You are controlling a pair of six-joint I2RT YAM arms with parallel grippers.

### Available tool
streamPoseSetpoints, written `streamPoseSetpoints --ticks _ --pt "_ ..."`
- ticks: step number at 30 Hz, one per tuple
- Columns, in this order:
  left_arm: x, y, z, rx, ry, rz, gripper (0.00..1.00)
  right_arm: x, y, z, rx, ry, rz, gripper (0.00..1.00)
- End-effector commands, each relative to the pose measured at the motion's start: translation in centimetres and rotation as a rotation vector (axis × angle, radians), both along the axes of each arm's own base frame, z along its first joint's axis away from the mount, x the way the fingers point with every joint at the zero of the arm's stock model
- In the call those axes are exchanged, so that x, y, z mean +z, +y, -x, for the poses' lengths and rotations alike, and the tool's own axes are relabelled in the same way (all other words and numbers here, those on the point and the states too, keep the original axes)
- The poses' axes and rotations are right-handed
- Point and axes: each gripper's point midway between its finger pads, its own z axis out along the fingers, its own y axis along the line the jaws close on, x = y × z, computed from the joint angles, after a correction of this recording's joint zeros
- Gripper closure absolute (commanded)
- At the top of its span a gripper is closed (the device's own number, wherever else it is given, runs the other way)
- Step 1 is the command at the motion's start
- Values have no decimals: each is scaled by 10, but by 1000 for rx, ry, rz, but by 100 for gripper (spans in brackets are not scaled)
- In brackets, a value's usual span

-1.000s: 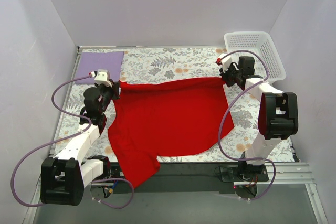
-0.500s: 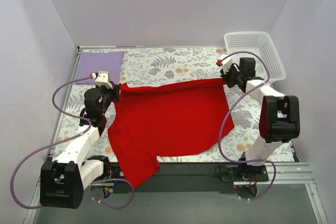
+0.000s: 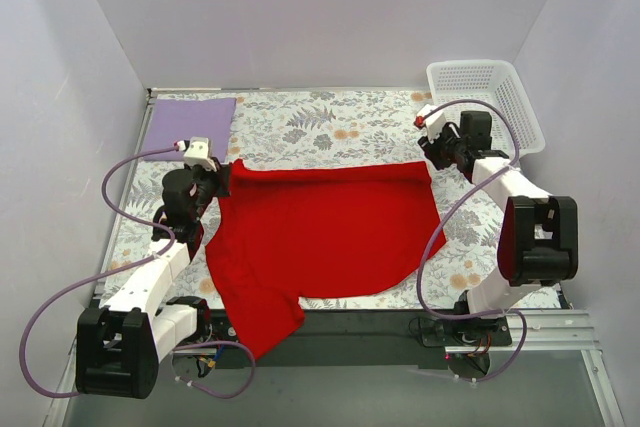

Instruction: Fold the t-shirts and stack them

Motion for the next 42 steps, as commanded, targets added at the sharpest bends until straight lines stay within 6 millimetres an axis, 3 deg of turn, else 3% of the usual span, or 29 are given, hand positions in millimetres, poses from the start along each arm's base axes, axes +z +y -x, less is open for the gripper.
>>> streamPoseSetpoints --ticks 1,9,20,30,35,42 --pt "2 -2 4 -8 -9 1 100 22 0 7 13 -47 12 57" --pt "1 -8 6 -26 -3 0 100 47 8 27 63 -77 -11 46" --pt "2 -13 13 -44 -6 -23 100 62 44 97 212 35 -189 45" --pt "-9 -15 16 -37 43 -47 100 52 54 140 244 67 -252 43" --pt "-15 -15 19 -30 70 -56 100 32 55 162 250 102 -284 43" --pt "-17 -11 27 3 128 -39 100 35 50 165 242 92 -323 43"
